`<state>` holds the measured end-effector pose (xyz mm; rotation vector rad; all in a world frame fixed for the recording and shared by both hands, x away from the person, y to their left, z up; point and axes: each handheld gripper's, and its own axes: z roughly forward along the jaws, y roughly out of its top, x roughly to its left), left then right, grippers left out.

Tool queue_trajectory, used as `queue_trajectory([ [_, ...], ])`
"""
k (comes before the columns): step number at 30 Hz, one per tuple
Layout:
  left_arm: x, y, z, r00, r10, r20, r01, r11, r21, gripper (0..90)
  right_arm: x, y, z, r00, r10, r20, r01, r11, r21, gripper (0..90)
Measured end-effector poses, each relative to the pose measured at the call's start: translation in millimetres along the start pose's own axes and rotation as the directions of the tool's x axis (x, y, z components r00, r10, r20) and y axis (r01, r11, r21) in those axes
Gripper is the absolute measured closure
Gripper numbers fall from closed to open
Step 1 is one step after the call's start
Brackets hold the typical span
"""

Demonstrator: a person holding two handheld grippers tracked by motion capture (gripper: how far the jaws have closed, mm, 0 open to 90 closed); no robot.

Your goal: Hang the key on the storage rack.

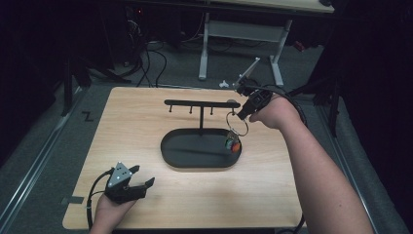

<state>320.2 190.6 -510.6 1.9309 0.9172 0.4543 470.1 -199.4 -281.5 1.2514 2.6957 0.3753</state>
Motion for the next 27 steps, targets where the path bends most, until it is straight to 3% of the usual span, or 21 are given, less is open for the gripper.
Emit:
queue_trajectory([
  [5, 0.1, 0.0, 0.0, 1.0, 0.002, 0.003, -0.002, 1.0, 0.003, 26.2, -8.3, 9.8, 2.9, 0.9997, 0.024, 0.006, -0.024, 1.0, -0.001, 87.5],
  [13, 0.9, -0.3, -0.4, 1.0, -0.002, 0.002, 0.002, 1.0, 0.0, 26.2, -20.6, 10.3, 13.8, 0.9989, 0.047, 0.006, -0.047, 0.999, 0.003, 87.5],
  [27, -1.5, -0.4, 0.7, 0.9999, 0.003, 0.012, -0.003, 1.0, 0.005, 26.2, -23.0, 14.8, 24.9, 0.9983, 0.058, -0.009, -0.058, 0.998, -0.009, 87.2],
])
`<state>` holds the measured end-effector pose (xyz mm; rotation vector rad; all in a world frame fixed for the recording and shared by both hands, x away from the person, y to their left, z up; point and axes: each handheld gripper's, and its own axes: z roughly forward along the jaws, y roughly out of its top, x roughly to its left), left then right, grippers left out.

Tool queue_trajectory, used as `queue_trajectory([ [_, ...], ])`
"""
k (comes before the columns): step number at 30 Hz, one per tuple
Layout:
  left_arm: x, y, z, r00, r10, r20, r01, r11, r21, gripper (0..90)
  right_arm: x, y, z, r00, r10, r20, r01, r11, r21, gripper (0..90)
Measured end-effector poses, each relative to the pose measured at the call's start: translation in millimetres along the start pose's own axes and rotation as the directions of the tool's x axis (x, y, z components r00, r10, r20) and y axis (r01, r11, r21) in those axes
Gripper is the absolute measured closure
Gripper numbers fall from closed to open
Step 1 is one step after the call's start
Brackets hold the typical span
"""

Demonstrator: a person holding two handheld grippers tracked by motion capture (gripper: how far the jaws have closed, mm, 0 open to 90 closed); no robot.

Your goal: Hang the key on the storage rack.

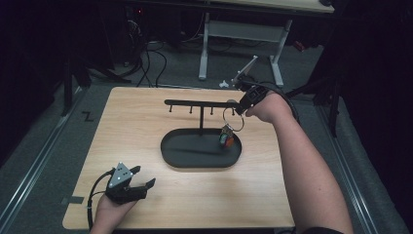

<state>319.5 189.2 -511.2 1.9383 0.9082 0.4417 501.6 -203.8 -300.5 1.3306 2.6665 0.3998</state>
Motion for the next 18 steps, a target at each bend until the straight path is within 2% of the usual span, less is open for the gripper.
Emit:
queue_trajectory([
  [3, 0.6, -0.2, 0.1, 1.0, 0.0, -0.001, 0.0, 1.0, 0.001, 26.2, 0.4, 1.7, 0.5, 0.9999, 0.011, -0.002, -0.011, 1.0, -0.002, 86.5],
  [5, 1.0, -0.2, 0.1, 1.0, 0.001, -0.002, -0.001, 1.0, -0.001, 26.2, 0.3, 2.7, -0.4, 0.9999, 0.006, 0.009, -0.006, 1.0, -0.019, 85.3],
  [6, 1.3, -0.2, -0.2, 1.0, 0.002, -0.003, -0.002, 1.0, 0.0, 26.2, 1.0, 3.1, -2.4, 0.9998, 0.019, 0.009, -0.019, 0.999, -0.032, 85.3],
  [12, 2.0, -2.1, -3.2, 1.0, -0.002, -0.009, 0.002, 1.0, 0.004, 26.2, 1.9, 1.0, -4.9, 0.9996, 0.02, 0.02, -0.019, 0.999, -0.038, 84.6],
  [18, 5.2, -6.7, -11.3, 0.9992, -0.015, -0.037, 0.015, 0.9999, -0.003, 26.2, 3.3, -6.4, -4.9, 0.9995, 0.028, 0.014, -0.027, 0.998, -0.059, 81.2],
])
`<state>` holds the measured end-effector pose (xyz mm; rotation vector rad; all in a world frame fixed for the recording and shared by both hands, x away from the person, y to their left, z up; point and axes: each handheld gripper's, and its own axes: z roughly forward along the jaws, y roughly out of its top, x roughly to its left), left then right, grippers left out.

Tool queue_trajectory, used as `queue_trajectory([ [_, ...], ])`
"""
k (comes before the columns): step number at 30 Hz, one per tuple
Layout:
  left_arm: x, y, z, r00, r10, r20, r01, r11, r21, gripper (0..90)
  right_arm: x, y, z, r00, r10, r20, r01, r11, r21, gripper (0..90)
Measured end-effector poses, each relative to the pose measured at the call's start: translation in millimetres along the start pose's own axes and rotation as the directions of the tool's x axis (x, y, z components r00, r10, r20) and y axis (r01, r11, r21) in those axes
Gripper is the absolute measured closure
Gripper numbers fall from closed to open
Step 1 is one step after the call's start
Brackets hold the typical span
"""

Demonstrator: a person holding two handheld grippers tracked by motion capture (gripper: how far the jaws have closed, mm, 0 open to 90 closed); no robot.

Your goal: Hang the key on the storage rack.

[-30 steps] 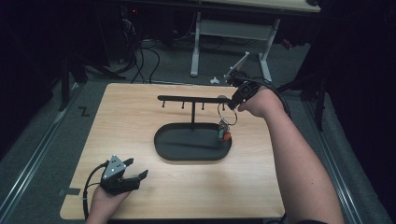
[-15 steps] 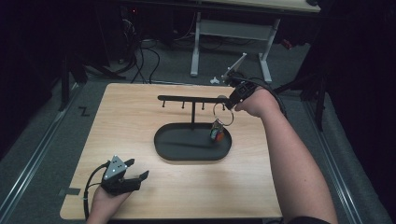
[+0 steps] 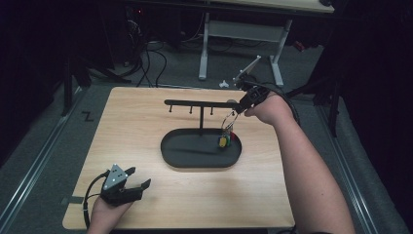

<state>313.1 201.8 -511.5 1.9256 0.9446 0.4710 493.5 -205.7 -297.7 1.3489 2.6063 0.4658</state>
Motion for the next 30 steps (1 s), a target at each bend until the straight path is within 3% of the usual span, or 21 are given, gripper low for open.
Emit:
queue_trajectory([
  [4, 1.9, -3.2, -5.0, 0.9998, -0.007, -0.016, 0.007, 1.0, 0.005, 26.2, 2.3, -3.9, -0.6, 0.9999, 0.0, 0.012, 0.0, 1.0, -0.004, 77.4],
  [7, 1.7, -5.0, -7.0, 0.9997, -0.008, -0.025, 0.008, 0.9999, 0.008, 26.1, 3.3, -9.6, -1.9, 0.9996, -0.003, 0.028, 0.004, 0.999, -0.037, 72.0],
  [16, 0.6, -6.1, -10.9, 0.999, -0.007, -0.044, 0.007, 1.0, 0.002, 26.1, 7.6, -27.6, 1.6, 0.9982, 0.033, 0.051, -0.029, 0.997, -0.071, 57.1],
  [19, 0.2, -5.6, -10.0, 0.999, -0.008, -0.045, 0.008, 1.0, 0.004, 26.1, 9.6, -35.4, 4.9, 0.9978, 0.013, 0.065, -0.008, 0.997, -0.082, 52.4],
  [30, -1.2, -5.2, -6.2, 0.9993, 0.005, -0.037, -0.005, 0.9998, 0.019, 27.0, 3.5, -74.5, 24.5, 0.9941, 0.088, 0.062, -0.078, 0.985, -0.154, 38.0],
])
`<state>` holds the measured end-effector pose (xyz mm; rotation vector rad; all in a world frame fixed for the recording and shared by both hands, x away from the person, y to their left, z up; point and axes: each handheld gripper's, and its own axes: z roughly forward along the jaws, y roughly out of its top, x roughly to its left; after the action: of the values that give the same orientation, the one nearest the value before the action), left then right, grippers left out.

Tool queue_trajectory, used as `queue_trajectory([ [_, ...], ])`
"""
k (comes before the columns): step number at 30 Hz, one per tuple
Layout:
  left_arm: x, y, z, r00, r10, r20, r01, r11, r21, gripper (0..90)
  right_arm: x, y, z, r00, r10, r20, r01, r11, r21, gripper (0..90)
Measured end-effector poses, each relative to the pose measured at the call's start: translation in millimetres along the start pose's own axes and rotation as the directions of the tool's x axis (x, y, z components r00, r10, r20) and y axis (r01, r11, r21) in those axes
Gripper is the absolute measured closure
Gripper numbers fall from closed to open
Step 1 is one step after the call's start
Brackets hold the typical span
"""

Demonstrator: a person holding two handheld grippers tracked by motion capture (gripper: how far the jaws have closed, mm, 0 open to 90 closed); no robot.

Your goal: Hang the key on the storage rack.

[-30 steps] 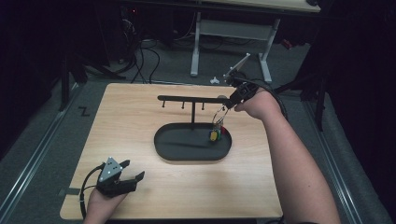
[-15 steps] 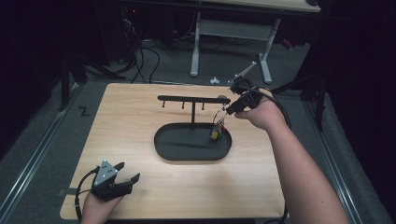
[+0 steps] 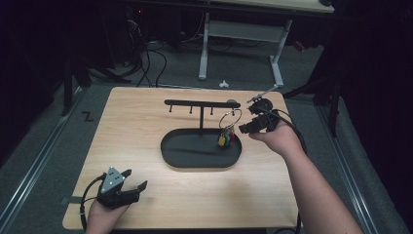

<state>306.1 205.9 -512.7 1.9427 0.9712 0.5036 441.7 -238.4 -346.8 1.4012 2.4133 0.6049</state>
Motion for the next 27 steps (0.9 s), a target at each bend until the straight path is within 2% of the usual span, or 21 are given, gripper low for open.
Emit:
queue_trajectory([
  [1, 0.0, 0.0, 0.0, 1.0, 0.0, 0.0, 0.0, 1.0, 0.0, 27.1, 0.0, 0.0, 0.0, 1.0, 0.0, 0.0, 0.0, 1.0, 0.0, 38.0],
  [10, -1.5, -0.4, 1.9, 1.0, 0.006, 0.005, -0.007, 0.9999, 0.011, 27.7, -0.5, -40.9, 21.5, 0.9996, 0.024, -0.014, -0.025, 0.998, -0.058, 31.8],
  [12, -1.5, -0.5, 2.5, 0.9999, -0.001, 0.016, 0.001, 0.9999, 0.014, 28.0, 1.8, -48.8, 24.1, 0.9998, 0.017, 0.002, -0.017, 0.997, -0.07, 30.9],
  [14, -1.1, -0.3, 2.9, 0.9994, -0.018, 0.031, 0.018, 0.9997, 0.014, 28.0, 2.5, -55.8, 26.0, 0.9996, 0.028, -0.004, -0.028, 0.995, -0.095, 30.8],
  [18, -2.4, 0.3, 3.0, 0.9995, -0.015, 0.028, 0.014, 0.9998, 0.011, 28.2, 5.7, -73.8, 32.1, 0.9986, 0.052, -0.01, -0.053, 0.987, -0.15, 29.4],
  [20, -2.7, 0.4, 3.1, 0.9995, -0.014, 0.027, 0.014, 0.9998, 0.011, 28.3, 9.4, -92.2, 40.1, 0.9999, 0.011, 0.013, -0.008, 0.979, -0.203, 27.1],
  [21, -2.7, 0.5, 3.1, 0.9995, -0.015, 0.027, 0.014, 0.9998, 0.011, 28.3, 9.4, -92.2, 40.1, 0.9999, 0.011, 0.013, -0.008, 0.979, -0.203, 27.1],
  [22, -2.8, 0.5, 3.2, 0.9995, -0.014, 0.028, 0.014, 0.9998, 0.012, 28.3, 10.2, -96.6, 42.4, 0.9997, 0.021, 0.01, -0.019, 0.978, -0.207, 26.6],
  [23, -2.8, 0.6, 3.5, 0.9995, -0.014, 0.028, 0.013, 0.9998, 0.012, 28.3, 12.4, -111.8, 48.8, 0.9986, 0.053, -0.002, -0.051, 0.971, -0.233, 26.7],
  [24, -2.6, 0.7, 3.6, 0.9996, -0.012, 0.027, 0.011, 0.9999, 0.013, 28.3, 12.4, -111.8, 48.8, 0.9986, 0.053, -0.002, -0.051, 0.971, -0.233, 26.7],
  [27, -2.6, 1.1, 4.9, 0.9998, -0.002, 0.019, 0.002, 0.9999, 0.016, 28.3, 16.3, -135.0, 58.8, 0.9964, 0.085, 0.009, -0.079, 0.956, -0.281, 26.3],
])
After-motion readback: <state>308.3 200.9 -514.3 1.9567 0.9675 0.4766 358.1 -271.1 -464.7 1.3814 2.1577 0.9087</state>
